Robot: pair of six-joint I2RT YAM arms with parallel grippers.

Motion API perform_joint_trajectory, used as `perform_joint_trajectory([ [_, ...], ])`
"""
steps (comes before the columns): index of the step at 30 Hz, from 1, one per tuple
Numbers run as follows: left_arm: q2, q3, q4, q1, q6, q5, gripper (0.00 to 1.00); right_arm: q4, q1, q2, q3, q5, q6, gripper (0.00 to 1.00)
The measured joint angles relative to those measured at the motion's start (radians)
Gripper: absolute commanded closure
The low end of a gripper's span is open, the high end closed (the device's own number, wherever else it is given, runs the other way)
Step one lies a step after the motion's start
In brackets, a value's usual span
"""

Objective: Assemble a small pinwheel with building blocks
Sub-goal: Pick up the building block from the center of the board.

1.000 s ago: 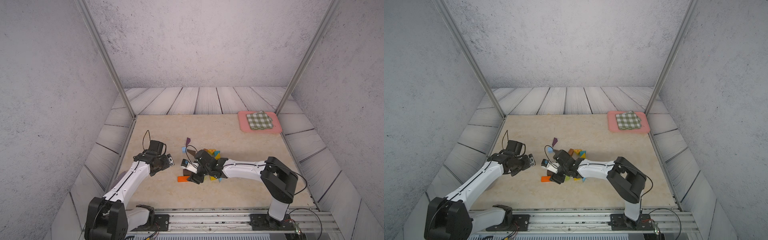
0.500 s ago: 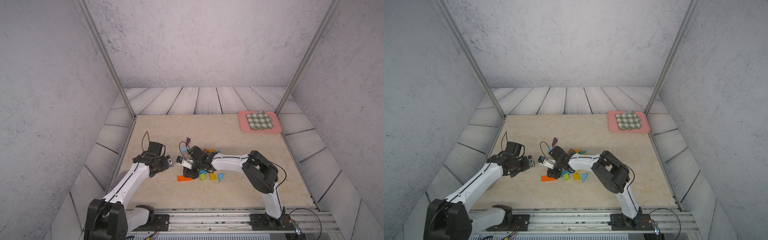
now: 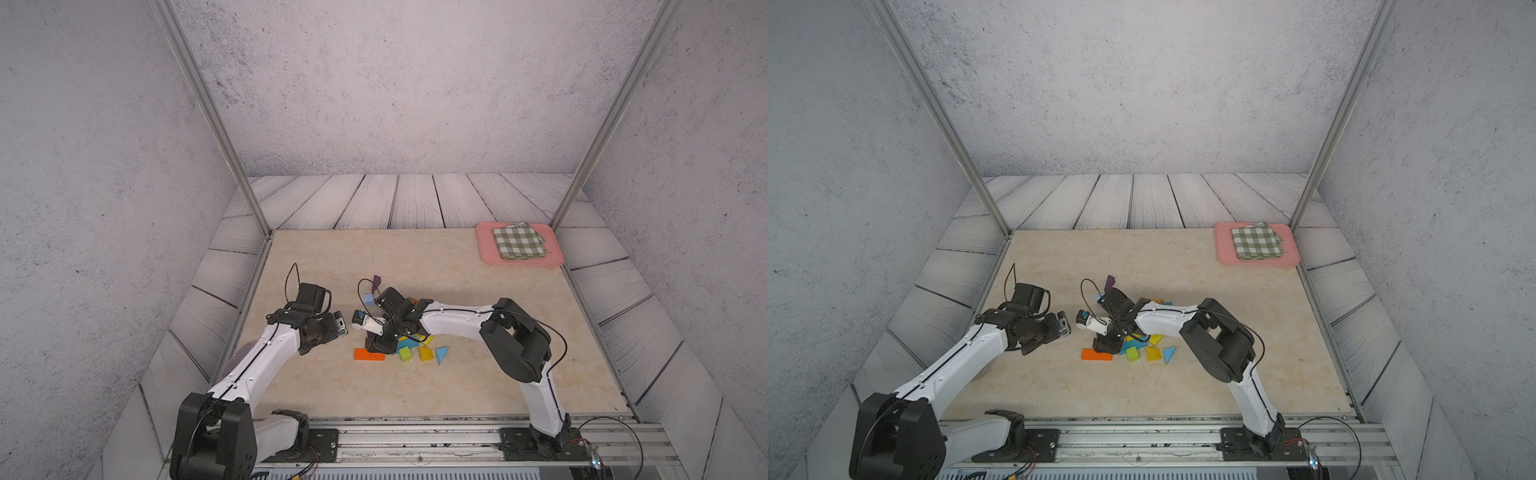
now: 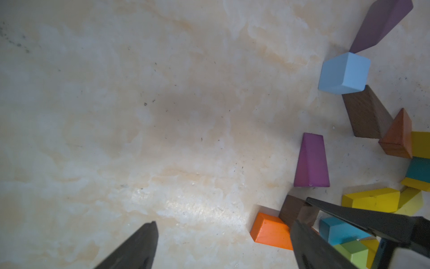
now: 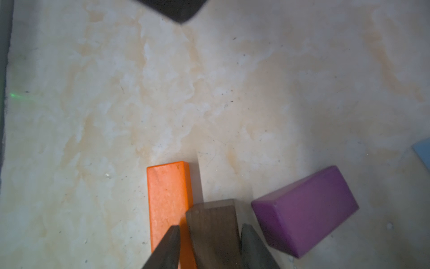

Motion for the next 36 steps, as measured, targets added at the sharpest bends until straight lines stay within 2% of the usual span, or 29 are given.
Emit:
perform_joint_trajectory([
  [5, 0.0, 0.0, -0.002, 0.0, 0.005, 0.002, 0.04, -0.002, -0.003, -0.016, -0.02, -0.008, 0.011, 0.56],
  [10, 0.002, 0.0, -0.003, 0.0, 0.014, 0.004, 0.04, -0.026, -0.003, -0.025, -0.025, -0.003, 0.034, 0.4],
  [14, 0.011, 0.0, -0.003, 0.0, 0.015, 0.005, 0.04, -0.066, -0.003, -0.023, -0.003, 0.003, 0.052, 0.4],
  [17, 0.011, 0.0, -0.006, 0.0, 0.015, 0.004, 0.04, -0.079, -0.003, -0.016, 0.015, 0.003, 0.059, 0.45],
  [24, 0.005, 0.0, -0.006, 0.006, 0.014, 0.003, 0.04, -0.056, -0.003, 0.0, 0.018, -0.003, 0.093, 0.48],
  [27, -0.011, 0.0, -0.006, 0.014, 0.014, 0.003, 0.04, -0.046, -0.003, 0.006, 0.022, -0.002, 0.105, 0.54],
  [34, -0.111, -0.04, 0.036, 0.058, -0.01, 0.05, 0.04, -0.005, -0.003, 0.01, 0.025, 0.006, 0.152, 0.68],
  [36, -0.149, -0.066, 0.064, 0.063, -0.017, 0.069, 0.04, 0.0, -0.007, 0.01, 0.024, 0.007, 0.167, 0.69],
])
